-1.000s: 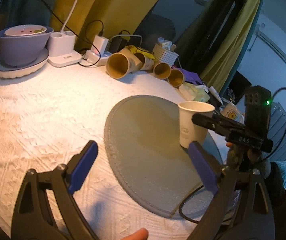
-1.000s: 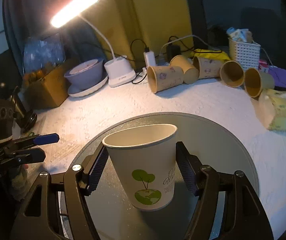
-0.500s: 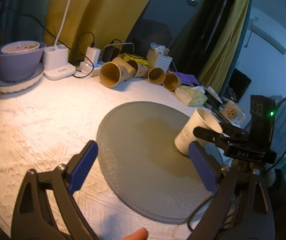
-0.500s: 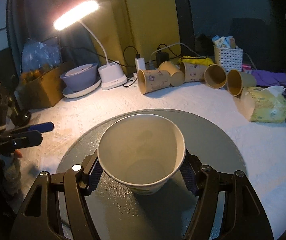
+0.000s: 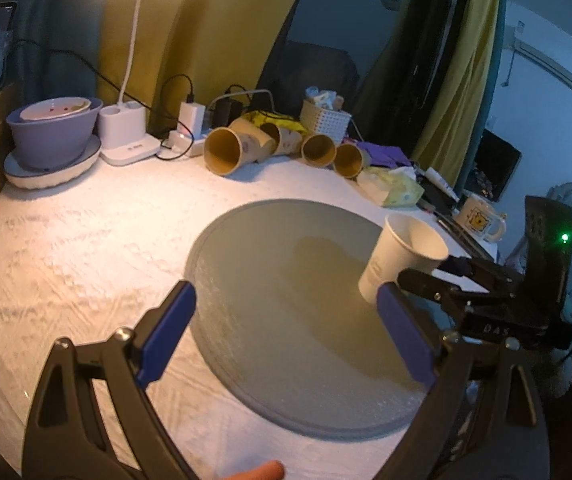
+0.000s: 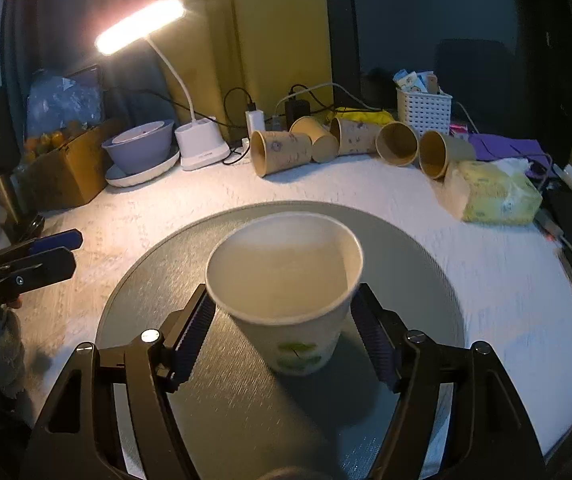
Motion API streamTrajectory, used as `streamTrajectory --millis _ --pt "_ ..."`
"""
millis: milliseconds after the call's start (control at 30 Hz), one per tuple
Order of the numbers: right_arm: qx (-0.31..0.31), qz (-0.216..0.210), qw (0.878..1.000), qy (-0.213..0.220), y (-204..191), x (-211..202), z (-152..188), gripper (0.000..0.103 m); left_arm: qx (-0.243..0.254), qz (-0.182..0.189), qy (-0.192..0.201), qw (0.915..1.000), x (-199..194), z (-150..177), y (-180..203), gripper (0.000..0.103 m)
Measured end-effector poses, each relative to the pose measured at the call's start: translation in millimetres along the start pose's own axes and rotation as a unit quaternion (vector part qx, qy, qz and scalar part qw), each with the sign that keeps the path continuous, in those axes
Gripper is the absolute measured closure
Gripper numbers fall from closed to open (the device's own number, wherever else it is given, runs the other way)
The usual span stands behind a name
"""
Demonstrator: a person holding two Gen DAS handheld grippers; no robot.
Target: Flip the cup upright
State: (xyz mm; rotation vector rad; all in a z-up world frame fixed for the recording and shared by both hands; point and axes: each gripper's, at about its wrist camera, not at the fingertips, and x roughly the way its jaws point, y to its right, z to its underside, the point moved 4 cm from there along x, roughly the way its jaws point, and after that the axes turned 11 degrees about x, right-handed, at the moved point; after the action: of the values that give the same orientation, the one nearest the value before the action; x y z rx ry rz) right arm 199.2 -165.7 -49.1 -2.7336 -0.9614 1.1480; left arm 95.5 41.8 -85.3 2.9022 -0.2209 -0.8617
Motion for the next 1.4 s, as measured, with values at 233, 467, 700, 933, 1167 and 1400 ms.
streamTrajectory --millis 233,467,700,933,1167,1400 --pt "0.011 0.013 1.000 0.004 1 -27 12 0.030 0.003 -0.014 -0.005 0.9999 -9 9 23 0.010" --pt "0.025 0.027 0.999 0.014 3 -56 20 0.030 0.022 -0.022 0.010 0.9995 -22 7 44 0.010" --pt "0.034 0.039 0.998 0.028 2 -85 25 0.030 0.051 -0.022 0.032 0.9980 -39 0 66 0.010" --pt "0.036 0.051 0.997 0.043 -2 -110 25 0.030 0.075 -0.026 0.059 0.9951 -56 -9 85 0.010" --pt "0.027 0.061 0.996 0.065 -9 -132 22 0.030 0.084 -0.025 0.085 0.9925 -73 -19 96 0.010" --pt "0.015 0.066 0.993 0.093 -17 -158 13 0.030 0.096 -0.020 0.109 0.9893 -91 -27 107 0.010"
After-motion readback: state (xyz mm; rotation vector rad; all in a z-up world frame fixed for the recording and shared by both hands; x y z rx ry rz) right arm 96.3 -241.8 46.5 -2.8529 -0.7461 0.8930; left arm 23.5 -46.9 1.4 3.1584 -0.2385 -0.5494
